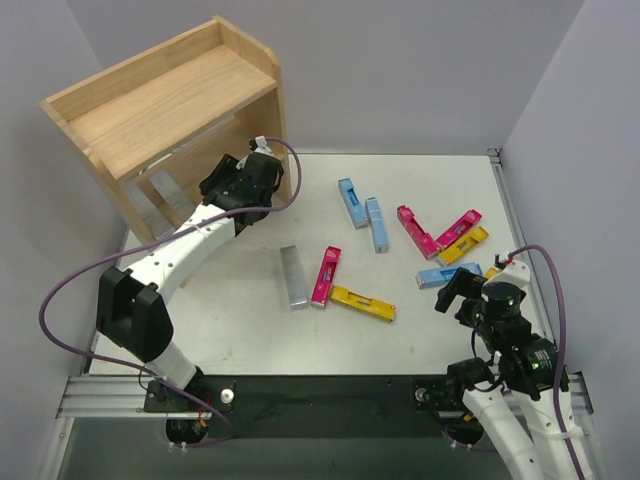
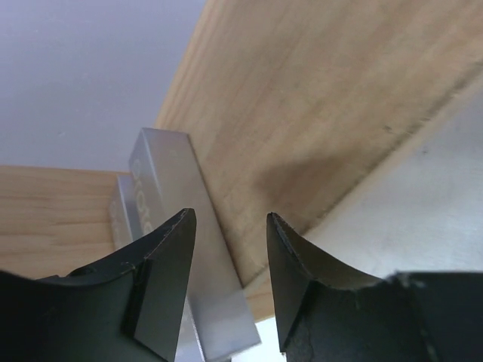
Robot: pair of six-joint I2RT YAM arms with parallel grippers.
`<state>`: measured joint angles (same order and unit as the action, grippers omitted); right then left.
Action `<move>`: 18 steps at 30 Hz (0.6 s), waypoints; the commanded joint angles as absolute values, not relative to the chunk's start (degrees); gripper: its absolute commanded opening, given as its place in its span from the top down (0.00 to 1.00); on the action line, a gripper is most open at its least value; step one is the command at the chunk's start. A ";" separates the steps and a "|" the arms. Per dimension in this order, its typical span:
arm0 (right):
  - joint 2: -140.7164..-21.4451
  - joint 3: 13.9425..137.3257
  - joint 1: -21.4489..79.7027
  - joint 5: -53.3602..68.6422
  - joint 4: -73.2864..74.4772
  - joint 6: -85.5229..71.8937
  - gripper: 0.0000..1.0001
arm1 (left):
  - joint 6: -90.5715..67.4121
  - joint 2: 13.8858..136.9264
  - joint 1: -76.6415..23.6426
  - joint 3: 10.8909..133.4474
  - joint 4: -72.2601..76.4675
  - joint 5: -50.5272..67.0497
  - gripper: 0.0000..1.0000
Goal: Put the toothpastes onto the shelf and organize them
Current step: Adjust the toothpaste on the shelf.
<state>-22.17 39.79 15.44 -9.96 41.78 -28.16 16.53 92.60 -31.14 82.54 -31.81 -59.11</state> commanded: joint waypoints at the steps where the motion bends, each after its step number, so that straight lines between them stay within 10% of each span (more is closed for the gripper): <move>1: -21.80 39.38 15.73 -9.76 41.04 -27.86 0.07 | 24.33 91.58 -29.01 84.91 -24.10 -61.88 0.50; 18: -22.15 39.38 15.82 -9.49 40.96 -27.69 0.06 | 26.45 94.31 -21.80 80.86 -26.90 -60.64 0.51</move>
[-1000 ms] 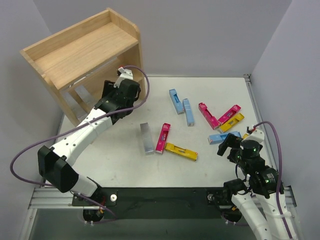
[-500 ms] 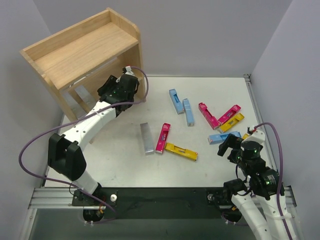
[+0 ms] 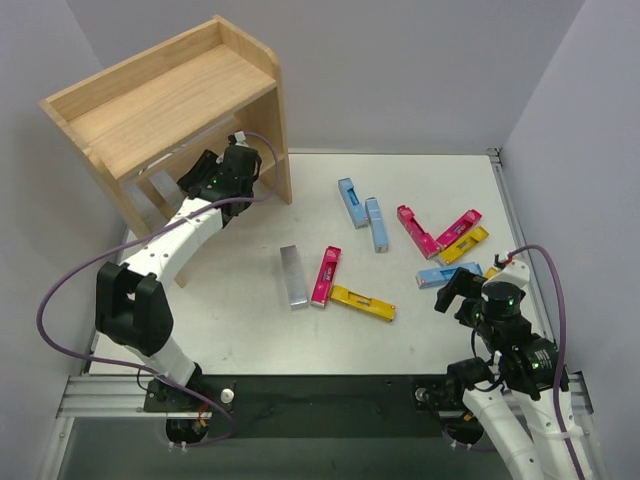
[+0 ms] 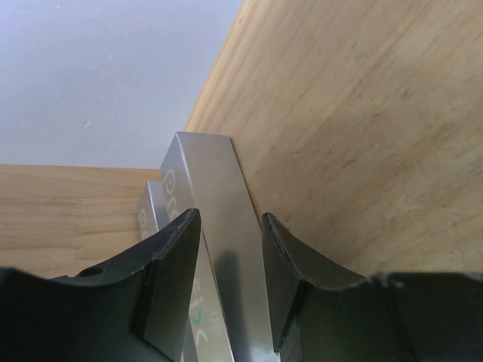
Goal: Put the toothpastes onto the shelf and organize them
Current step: Adjust the toothpaste on the shelf.
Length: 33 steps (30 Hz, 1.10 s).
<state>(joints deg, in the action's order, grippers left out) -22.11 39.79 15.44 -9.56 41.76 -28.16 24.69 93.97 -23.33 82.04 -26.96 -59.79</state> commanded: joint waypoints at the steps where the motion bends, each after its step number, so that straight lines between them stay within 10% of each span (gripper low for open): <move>1: -22.24 39.38 15.73 -9.41 40.96 -27.69 0.06 | 26.72 94.31 -21.45 80.16 -26.55 -60.73 0.51; 18: -22.33 39.29 15.73 -9.40 40.96 -27.69 0.06 | 30.76 92.81 -15.91 78.22 -24.26 -60.03 0.48; 33: -22.24 38.94 15.65 -9.49 40.61 -27.60 0.07 | 21.19 92.90 -30.39 91.40 -39.10 -60.47 0.34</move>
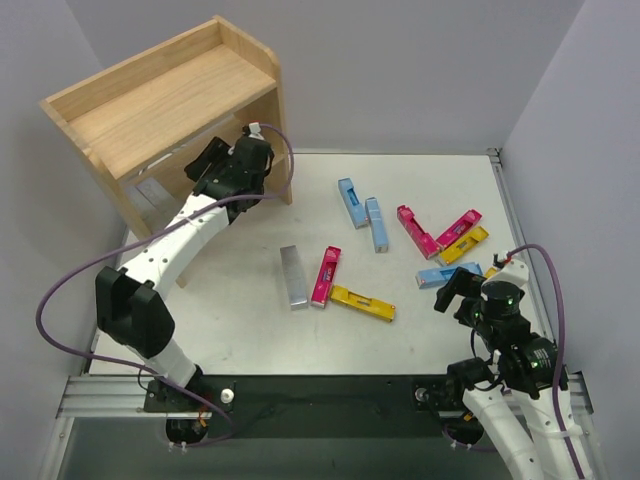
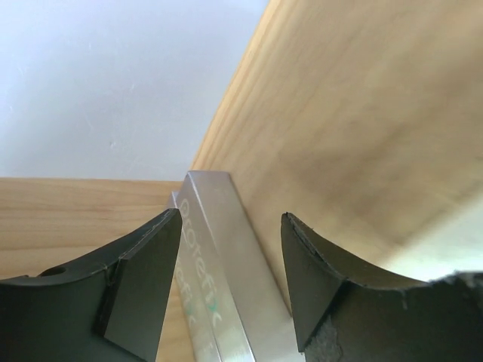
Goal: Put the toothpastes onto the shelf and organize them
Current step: Adjust the toothpaste on the shelf.
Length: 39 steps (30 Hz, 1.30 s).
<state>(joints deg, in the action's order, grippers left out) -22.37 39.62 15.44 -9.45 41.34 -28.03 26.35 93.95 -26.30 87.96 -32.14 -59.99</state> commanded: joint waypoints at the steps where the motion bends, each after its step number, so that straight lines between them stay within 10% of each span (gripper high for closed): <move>1: -22.15 39.02 15.73 -9.49 40.61 -27.68 0.07 | 20.14 92.64 -31.28 91.75 -40.50 -60.21 0.34; 14: -23.03 38.85 15.73 -9.58 40.69 -27.60 0.06 | -6.58 84.82 -41.66 90.00 -70.73 -48.01 0.34; 39: -24.70 38.94 15.73 -9.23 40.52 -27.51 0.07 | -1.23 78.31 -28.83 80.42 -63.02 -35.68 0.20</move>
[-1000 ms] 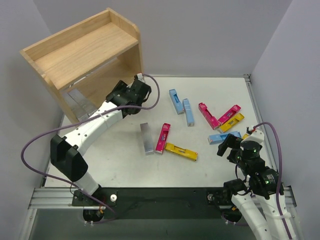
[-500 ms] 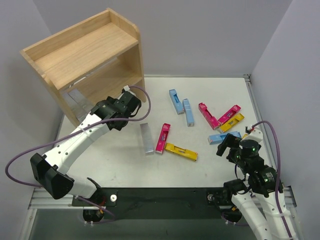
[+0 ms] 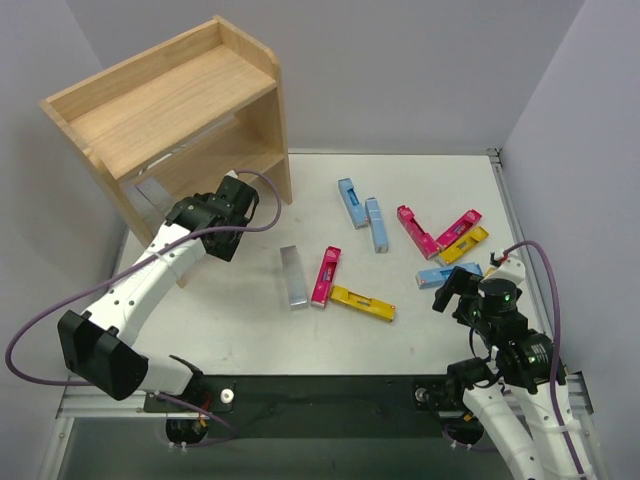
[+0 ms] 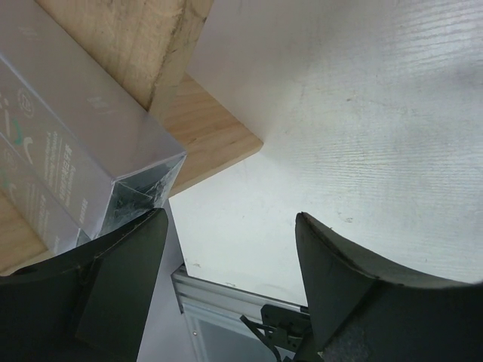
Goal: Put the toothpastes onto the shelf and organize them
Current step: Adjust the toothpaste on the shelf.
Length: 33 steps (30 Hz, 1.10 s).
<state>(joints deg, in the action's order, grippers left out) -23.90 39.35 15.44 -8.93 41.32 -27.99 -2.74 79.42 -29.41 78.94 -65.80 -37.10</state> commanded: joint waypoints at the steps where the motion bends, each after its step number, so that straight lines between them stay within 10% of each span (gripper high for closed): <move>1: -24.61 38.85 15.73 -9.32 40.52 -27.42 0.07 | -1.14 78.31 -28.65 80.51 -63.02 -35.68 0.20; 33: -24.96 38.67 15.73 -9.40 40.34 -27.42 0.07 | -5.71 78.48 -27.68 93.15 -65.13 -32.59 0.21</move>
